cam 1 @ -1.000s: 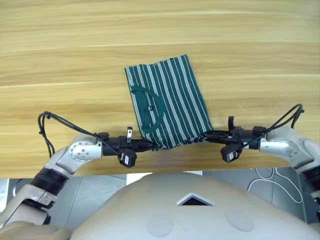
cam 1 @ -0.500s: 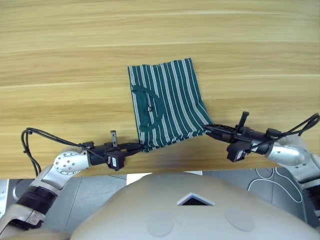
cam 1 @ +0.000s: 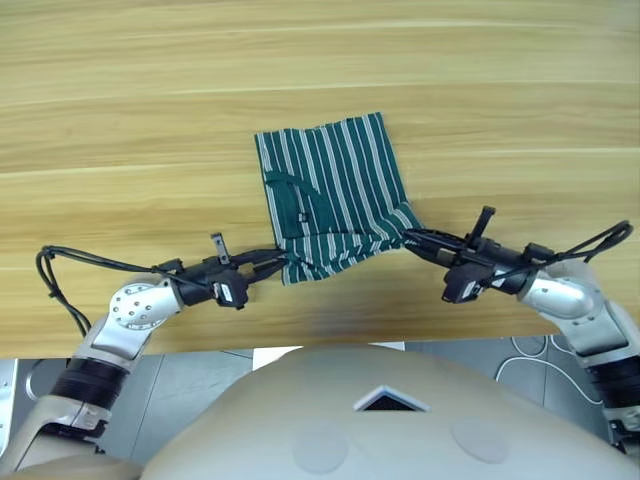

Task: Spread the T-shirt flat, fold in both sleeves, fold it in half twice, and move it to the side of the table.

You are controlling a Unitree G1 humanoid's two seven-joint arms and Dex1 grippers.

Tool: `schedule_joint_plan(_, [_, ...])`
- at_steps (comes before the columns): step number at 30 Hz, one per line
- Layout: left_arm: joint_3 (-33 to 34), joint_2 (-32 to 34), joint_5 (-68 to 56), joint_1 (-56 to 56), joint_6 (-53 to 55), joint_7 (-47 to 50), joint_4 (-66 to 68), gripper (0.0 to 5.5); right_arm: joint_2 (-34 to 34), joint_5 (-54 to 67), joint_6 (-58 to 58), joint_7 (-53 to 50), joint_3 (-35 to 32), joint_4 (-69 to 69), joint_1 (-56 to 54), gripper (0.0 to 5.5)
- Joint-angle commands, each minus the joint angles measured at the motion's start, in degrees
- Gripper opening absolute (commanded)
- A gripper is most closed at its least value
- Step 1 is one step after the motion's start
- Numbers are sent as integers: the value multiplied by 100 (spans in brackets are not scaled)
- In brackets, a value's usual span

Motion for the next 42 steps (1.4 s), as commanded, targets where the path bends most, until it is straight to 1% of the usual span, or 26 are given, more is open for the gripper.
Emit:
schedule_joint_plan(1, [11, 78, -11, 65, 119, -165, -117, 126, 19, -27, -23, 97, -6, -7, -49, 22])
schedule_joint_plan(2, [23, 115, -66, 111, 128, -209, -191, 144, 19, -36, -41, 98, -5, 16, -44, 22])
schedule_joint_plan(3, [29, 155, -130, 162, 145, -264, -276, 147, 18, -41, -50, 101, -9, 23, -33, 22])
schedule_joint_plan(4, [27, 197, -193, 220, 165, -321, -367, 162, 15, -44, -55, 107, -15, 23, -22, 22])
schedule_joint_plan(7, [32, 345, -472, 459, 219, -499, -709, 212, -29, -21, -63, 141, -48, 8, 24, 22])
schedule_joint_plan(9, [169, 585, -837, 707, 251, -632, -1014, 212, -55, -15, -72, 172, -59, 10, 64, 22])
schedule_joint_plan(11, [478, 791, -1317, 889, 240, -697, -1255, 212, -70, -11, -67, 201, -66, 30, 81, 22])
schedule_joint_plan(14, [680, 903, -1577, 1083, 283, -810, -1441, 212, -96, 16, -63, 265, -44, 66, 90, 22])
schedule_joint_plan(19, [626, 780, -868, 1181, 469, -852, -1134, 212, -227, 15, -142, 419, -50, 166, 203, 22])
schedule_joint_plan(23, [277, 537, 180, 978, 598, -801, -656, 212, -204, 33, -135, 476, -61, 157, 185, 22])
schedule_joint_plan(26, [125, 487, 843, 881, 666, -723, -369, 212, -217, 45, -166, 501, -87, 162, 210, 22])
schedule_joint_plan(32, [148, 744, 1347, 841, 620, -666, -441, 212, -192, 81, -179, 556, -84, 140, 194, 22])
schedule_joint_plan(36, [117, 560, 1404, 769, 497, -439, -473, 212, -197, 107, -216, 587, -68, 172, 164, 22])
schedule_joint_plan(39, [103, 526, 1262, 754, 535, -384, -580, 262, -225, 152, -218, 617, -99, 154, 158, 22])
schedule_joint_plan(42, [75, 558, 1303, 734, 544, -386, -569, 294, -209, 159, -232, 642, -91, 178, 120, 22])
